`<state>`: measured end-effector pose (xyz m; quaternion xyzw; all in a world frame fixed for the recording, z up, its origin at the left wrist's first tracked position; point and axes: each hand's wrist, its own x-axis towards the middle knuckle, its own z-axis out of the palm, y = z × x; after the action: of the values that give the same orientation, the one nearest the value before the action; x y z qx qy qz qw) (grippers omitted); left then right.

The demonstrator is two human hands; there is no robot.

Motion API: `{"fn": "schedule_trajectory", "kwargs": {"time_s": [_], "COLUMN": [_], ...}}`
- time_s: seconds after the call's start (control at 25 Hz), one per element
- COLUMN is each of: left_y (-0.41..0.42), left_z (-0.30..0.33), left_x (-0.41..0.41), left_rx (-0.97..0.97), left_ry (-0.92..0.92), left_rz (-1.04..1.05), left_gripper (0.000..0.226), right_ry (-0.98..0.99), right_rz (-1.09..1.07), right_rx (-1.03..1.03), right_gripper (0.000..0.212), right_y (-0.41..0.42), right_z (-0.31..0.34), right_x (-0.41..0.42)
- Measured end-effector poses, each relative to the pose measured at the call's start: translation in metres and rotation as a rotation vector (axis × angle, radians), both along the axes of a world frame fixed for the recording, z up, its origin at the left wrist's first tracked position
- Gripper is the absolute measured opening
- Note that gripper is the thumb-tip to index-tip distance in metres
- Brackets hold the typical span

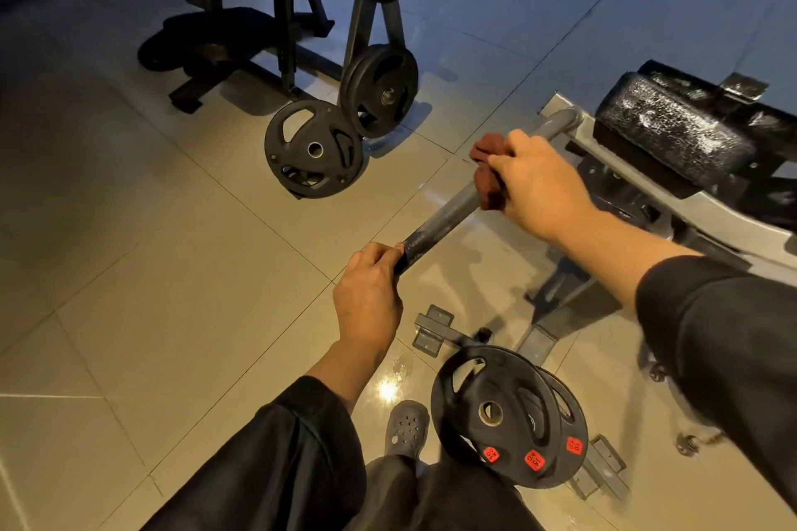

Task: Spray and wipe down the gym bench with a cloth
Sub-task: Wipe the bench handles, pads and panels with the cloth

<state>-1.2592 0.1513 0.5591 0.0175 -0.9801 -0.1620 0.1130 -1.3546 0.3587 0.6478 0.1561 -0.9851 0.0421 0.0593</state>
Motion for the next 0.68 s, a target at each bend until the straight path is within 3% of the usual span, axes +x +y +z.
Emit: {"fn": "schedule_trajectory", "kwargs": {"time_s": [0.2,0.4,0.48,0.68], "left_y": [-0.001,-0.004,-0.006,-0.005], "left_z": [0.000,-0.001,0.000,-0.002], "left_x": [0.000,0.000,-0.001,-0.002], "left_rx": [-0.020,-0.018,-0.012,0.018], "left_ry": [0.031,0.048,0.049,0.069], "left_rz": [-0.008,-0.034,-0.044,-0.039], "left_gripper": [0.045,0.045,0.042,0.040], "right_ry": [-0.083,-0.105,-0.146,-0.034], "right_rz": [0.134,0.298,0.251,0.006], "right_rx": [-0.016,-0.028,-0.086,-0.096], "right_gripper": [0.045,0.038,0.030,0.018], "right_y": [-0.059,-0.052,-0.032,-0.021], "right_z": [-0.024,-0.014,0.000,-0.008], "right_x": [0.038,0.041,0.024,0.008]}}
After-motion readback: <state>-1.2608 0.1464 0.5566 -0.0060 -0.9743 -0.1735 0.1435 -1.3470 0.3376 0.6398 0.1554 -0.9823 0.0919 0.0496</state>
